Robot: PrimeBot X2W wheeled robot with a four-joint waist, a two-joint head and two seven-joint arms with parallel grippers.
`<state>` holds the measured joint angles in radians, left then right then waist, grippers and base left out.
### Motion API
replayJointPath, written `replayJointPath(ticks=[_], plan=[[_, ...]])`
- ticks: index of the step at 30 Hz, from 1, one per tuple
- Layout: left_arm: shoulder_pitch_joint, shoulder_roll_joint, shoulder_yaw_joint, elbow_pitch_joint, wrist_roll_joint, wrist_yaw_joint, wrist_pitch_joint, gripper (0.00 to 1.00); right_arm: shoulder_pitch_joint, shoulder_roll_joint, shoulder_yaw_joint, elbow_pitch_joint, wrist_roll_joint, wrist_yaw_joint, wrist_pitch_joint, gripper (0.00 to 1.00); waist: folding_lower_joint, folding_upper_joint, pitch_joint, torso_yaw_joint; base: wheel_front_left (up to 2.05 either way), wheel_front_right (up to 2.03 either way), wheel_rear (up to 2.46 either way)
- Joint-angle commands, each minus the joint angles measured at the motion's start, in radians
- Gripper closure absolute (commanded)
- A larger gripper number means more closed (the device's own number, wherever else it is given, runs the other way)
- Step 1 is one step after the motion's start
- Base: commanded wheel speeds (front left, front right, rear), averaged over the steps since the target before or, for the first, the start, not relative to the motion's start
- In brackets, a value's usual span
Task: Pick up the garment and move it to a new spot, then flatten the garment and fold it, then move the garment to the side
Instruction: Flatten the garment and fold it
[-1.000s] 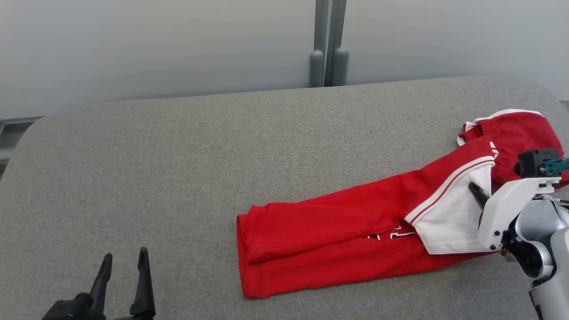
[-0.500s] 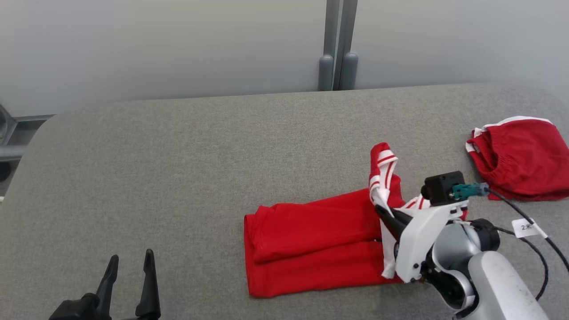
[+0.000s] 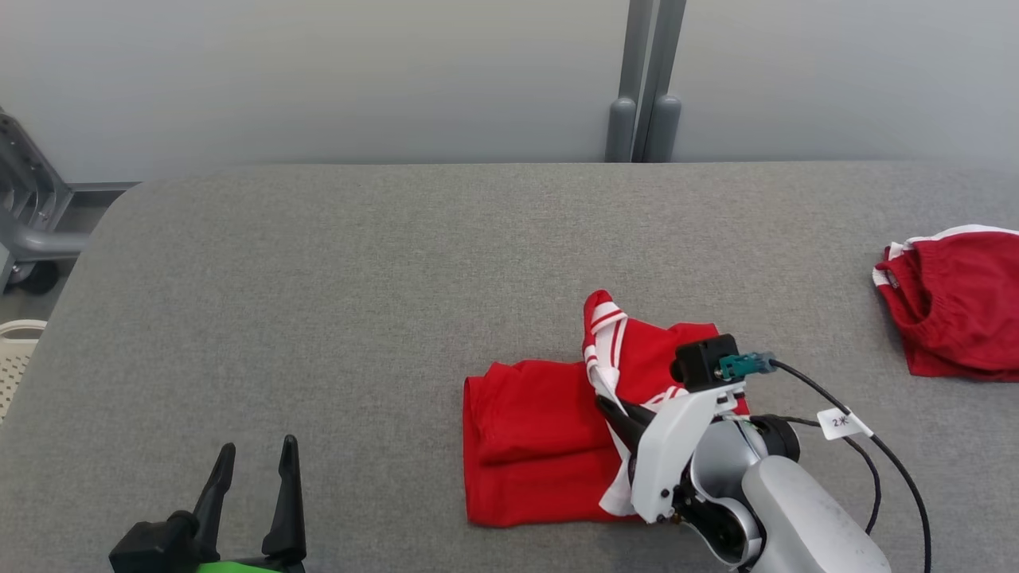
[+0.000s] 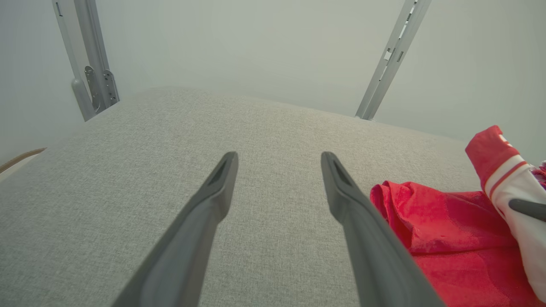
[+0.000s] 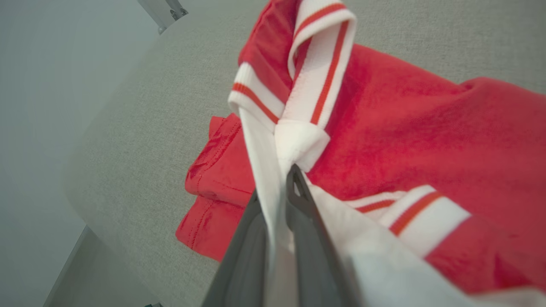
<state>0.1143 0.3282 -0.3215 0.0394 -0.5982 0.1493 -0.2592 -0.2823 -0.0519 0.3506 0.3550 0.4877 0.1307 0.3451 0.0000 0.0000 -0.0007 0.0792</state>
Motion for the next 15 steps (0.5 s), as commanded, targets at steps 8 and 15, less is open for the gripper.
replayJointPath(ticks=[8, 15], plan=[[-0.041, -0.009, -0.02, 0.021, 0.014, -0.014, 0.002, 0.0, -0.117, 0.001, 0.114, 0.183, 0.107, 0.0, -0.109, 1.0, 0.0, 0.0, 0.008, 0.051, 0.0, 0.0, 0.0], [-0.05, -0.012, -0.027, 0.033, 0.014, -0.016, 0.002, 0.0, -0.184, 0.001, 0.199, 0.291, 0.185, 0.0, -0.16, 1.0, 0.0, 0.0, 0.006, 0.074, 0.0, 0.0, 0.0]])
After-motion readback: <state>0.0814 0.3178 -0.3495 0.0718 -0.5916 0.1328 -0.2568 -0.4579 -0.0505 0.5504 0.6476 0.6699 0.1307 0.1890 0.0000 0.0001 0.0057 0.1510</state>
